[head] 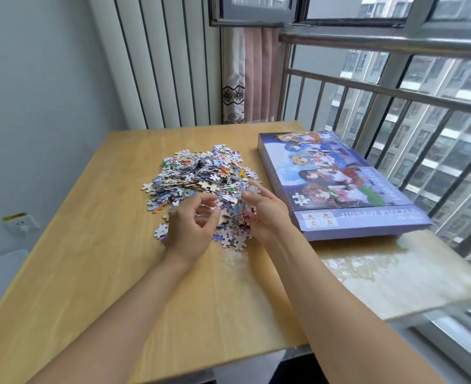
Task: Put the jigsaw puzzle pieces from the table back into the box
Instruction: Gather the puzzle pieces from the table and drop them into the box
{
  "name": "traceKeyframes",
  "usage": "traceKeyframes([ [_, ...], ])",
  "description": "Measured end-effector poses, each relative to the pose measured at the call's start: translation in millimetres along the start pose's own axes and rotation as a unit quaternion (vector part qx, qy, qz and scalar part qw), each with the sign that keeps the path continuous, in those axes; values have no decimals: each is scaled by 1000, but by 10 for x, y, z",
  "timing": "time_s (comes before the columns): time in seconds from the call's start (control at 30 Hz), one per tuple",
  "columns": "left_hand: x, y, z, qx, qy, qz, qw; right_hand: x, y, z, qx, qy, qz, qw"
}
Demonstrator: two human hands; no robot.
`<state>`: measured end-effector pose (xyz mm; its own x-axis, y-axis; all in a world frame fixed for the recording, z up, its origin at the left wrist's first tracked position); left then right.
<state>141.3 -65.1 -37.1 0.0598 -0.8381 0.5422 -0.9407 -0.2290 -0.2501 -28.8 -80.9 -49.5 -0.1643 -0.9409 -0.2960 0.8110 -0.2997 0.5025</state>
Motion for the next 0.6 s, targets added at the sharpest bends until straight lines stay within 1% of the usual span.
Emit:
traceKeyframes([
  [0.1,-19,61,-105,11,5,23,1000,-43,-30,15,-2,0,0,1000],
  [0.13,-22,106,-133,2,-17,37,999,-44,-28,8,4,4,7,1000],
  [0.2,-34,221,-137,-26,-97,60,993,-28,-19,-17,28,21,23,999],
  [0.27,-57,329,-119,-69,-171,67,980,-11,-17,-41,49,38,29,998],
  [0.3,-72,361,-99,-89,-190,63,976,-10,-13,-55,58,46,30,997],
  [0.43,-104,343,-109,-80,-179,58,979,-34,-24,-76,92,66,32,993],
  [0.53,-133,318,-154,-88,-159,74,981,-48,-71,-66,100,63,27,993],
  [0.6,-146,331,-187,-74,-147,91,982,-65,-83,-80,91,65,18,994],
])
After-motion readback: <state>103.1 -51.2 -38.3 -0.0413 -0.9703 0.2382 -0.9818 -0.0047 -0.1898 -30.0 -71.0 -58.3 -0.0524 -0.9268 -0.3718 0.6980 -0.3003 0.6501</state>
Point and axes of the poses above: each hand's wrist, its own x-axis towards the middle knuckle, its own y-axis out of the palm, z = x × y, the point moved 6 cm from there along x, towards the middle knuckle, and after that the axes turned 5 degrees about -x, right-handed, at the moved point
